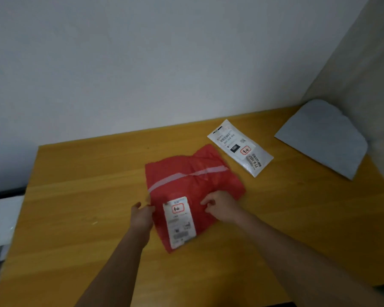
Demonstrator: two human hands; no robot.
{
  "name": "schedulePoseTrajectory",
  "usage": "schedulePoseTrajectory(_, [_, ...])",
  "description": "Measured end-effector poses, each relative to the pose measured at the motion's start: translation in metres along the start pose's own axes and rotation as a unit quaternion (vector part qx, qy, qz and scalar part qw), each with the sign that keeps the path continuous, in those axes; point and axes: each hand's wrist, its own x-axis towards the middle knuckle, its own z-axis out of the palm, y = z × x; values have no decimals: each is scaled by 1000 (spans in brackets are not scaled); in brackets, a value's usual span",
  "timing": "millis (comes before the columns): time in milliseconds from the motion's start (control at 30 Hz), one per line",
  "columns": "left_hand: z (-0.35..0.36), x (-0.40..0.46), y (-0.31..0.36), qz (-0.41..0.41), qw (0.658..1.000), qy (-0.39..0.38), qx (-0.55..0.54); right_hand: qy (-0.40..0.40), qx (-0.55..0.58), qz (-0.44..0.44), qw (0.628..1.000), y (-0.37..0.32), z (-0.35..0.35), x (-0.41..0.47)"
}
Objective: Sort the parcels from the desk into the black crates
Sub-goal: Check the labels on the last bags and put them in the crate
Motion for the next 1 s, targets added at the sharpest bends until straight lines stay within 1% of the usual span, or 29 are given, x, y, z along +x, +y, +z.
schedulePoseTrajectory(67, [-16, 6, 1, -3, 999, 29, 31, 106, -37, -31, 993, 0, -2, 10])
schedulePoseTrajectory(100, [-22, 7, -1, -15, 998, 31, 54, 144, -68, -29, 987, 0, -3, 12])
schedulePoseTrajectory(133, [-27, 7, -4, -23, 996, 30, 76, 156, -94, -4, 983, 1, -4, 15])
schedulePoseTrajectory(167, [-29, 6, -8, -26, 995, 30, 87, 139, -115, 37, 983, 1, -5, 16])
schedulePoseTrajectory(233, [-34, 10, -17, -19, 996, 25, 82, 68, -105, 110, 986, 2, -5, 19])
schedulePoseTrajectory(300, [-35, 11, -23, -10, 998, 8, 62, 17, -65, 138, 988, 5, 2, 21])
schedulePoseTrajectory(333, [-36, 11, -25, -11, 998, 2, 54, 10, -53, 136, 989, 6, 6, 20])
schedulePoseTrajectory(367, [-37, 10, -26, -13, 999, -4, 45, 15, -48, 128, 990, 7, 10, 21])
schedulePoseTrajectory(433, [-40, 9, -28, -18, 999, -16, 28, 60, -31, 103, 992, 6, 14, 23])
schedulePoseTrajectory(500, [-45, 4, -28, -18, 999, -27, 20, 98, 45, 83, 991, 4, 17, 27])
schedulePoseTrajectory(567, [-53, -1, -29, -21, 999, -44, -2, 97, 140, 83, 982, 0, 18, 29])
schedulePoseTrajectory(600, [-58, -2, -30, -23, 998, -58, -19, 92, 166, 84, 978, -2, 19, 30])
schedulePoseTrajectory(700, [-72, -8, -31, -23, 992, -99, -80, 111, 183, 66, 975, -12, 18, 30])
schedulePoseTrajectory(833, [-89, -19, -27, -5, 981, -120, -150, 144, 213, 26, 966, -37, 21, 28])
schedulePoseTrajectory(1000, [-123, -31, -19, 17, 973, -109, -204, 140, 226, -29, 964, -72, 28, 23])
